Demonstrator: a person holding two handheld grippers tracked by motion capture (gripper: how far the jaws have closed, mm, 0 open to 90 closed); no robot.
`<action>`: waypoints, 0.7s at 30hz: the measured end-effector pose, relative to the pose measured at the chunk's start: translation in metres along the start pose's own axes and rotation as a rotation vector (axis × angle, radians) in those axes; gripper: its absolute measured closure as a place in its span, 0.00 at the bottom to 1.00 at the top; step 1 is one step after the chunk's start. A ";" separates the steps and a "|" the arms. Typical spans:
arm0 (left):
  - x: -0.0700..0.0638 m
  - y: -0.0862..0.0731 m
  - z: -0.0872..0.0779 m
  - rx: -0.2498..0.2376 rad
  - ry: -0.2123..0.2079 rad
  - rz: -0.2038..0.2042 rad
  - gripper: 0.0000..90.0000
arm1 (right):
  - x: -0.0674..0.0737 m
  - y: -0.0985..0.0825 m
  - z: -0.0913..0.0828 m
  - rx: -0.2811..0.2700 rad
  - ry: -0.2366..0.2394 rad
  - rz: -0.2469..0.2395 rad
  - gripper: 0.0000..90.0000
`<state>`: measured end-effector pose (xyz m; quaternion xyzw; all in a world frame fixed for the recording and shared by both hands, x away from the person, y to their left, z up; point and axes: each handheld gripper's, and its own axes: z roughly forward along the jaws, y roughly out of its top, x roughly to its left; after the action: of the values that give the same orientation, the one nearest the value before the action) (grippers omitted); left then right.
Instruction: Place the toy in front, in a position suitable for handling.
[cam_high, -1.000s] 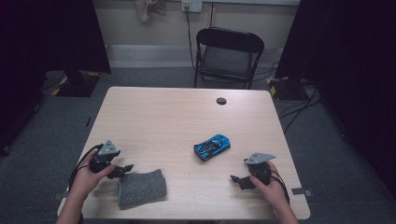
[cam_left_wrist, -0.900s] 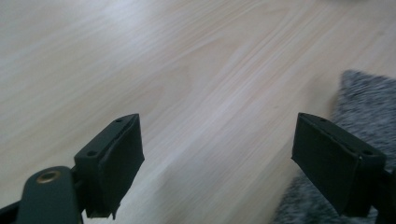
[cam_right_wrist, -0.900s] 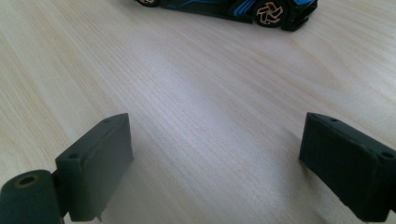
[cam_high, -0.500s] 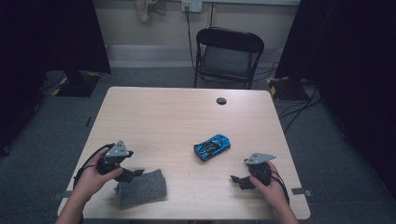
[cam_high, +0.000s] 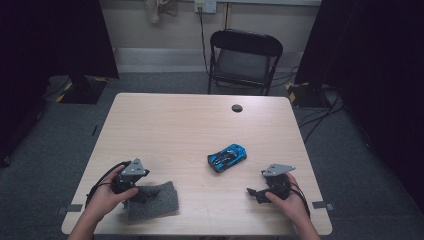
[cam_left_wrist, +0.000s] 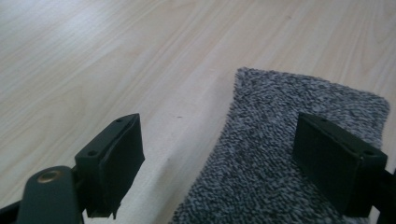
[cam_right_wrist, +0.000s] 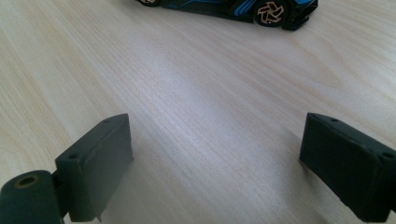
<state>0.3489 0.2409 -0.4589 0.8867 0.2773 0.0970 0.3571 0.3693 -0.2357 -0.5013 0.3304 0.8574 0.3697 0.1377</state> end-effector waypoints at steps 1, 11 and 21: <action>-0.001 0.000 0.000 -0.007 -0.004 -0.005 0.18 | 0.000 0.000 0.000 0.000 0.000 0.000 0.10; -0.006 0.007 0.004 -0.007 -0.015 -0.002 0.18 | 0.000 0.000 0.000 0.000 0.000 -0.002 0.10; -0.020 0.011 0.002 -0.051 -0.118 0.049 0.17 | 0.000 0.000 0.000 0.000 0.002 -0.002 0.10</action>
<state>0.3380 0.2221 -0.4518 0.8880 0.2312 0.0604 0.3928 0.3690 -0.2355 -0.5012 0.3292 0.8579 0.3698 0.1374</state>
